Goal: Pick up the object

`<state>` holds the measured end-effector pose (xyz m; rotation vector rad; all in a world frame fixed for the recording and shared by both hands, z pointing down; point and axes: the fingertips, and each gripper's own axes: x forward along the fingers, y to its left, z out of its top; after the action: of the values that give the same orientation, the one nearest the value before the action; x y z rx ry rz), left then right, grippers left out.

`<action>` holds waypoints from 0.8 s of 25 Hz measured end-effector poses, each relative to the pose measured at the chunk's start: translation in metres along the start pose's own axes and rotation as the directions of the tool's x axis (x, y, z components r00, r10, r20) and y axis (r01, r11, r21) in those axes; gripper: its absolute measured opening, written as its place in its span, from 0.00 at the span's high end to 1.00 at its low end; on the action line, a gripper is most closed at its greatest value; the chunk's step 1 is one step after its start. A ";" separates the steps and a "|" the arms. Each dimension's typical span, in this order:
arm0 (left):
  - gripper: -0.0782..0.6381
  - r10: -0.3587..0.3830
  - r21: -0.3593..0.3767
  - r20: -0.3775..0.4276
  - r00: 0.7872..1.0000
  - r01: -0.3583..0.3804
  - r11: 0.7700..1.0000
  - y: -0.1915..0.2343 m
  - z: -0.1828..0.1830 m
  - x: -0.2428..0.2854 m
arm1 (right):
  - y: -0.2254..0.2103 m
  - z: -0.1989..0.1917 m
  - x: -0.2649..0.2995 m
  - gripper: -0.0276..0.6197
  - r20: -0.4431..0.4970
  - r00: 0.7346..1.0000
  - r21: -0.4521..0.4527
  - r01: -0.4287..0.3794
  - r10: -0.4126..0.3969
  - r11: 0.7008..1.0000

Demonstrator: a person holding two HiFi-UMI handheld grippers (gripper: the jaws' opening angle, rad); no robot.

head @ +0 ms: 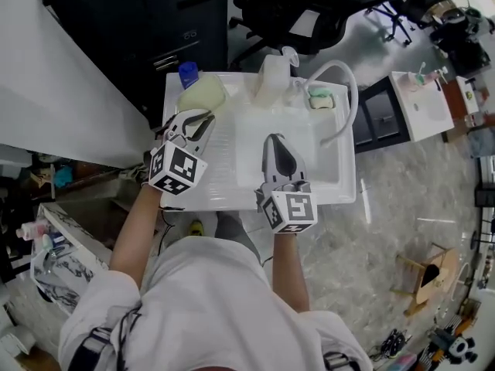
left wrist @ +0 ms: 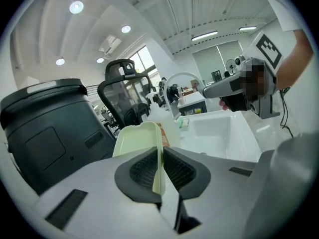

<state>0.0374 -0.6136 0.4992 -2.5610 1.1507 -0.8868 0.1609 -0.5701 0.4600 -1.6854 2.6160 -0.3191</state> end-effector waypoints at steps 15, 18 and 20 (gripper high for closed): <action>0.82 0.173 -0.118 0.182 0.968 -0.153 0.981 0.025 0.012 -0.140 | 0.061 0.019 -0.059 0.95 0.053 0.997 -0.064 0.052 -0.048 0.997; 0.82 0.200 -0.157 0.222 0.954 -0.167 0.973 0.030 0.014 -0.167 | 0.072 0.022 -0.069 0.95 0.055 0.997 -0.076 0.065 -0.061 0.995; 0.82 0.218 -0.192 0.246 0.945 -0.173 0.966 0.033 0.015 -0.184 | 0.081 0.024 -0.075 0.95 0.060 0.996 -0.081 0.068 -0.064 0.994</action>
<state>-0.0696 -0.5022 0.3924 -2.5340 1.4147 -0.4015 0.1225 -0.4745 0.4144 -1.7808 2.5708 -0.1625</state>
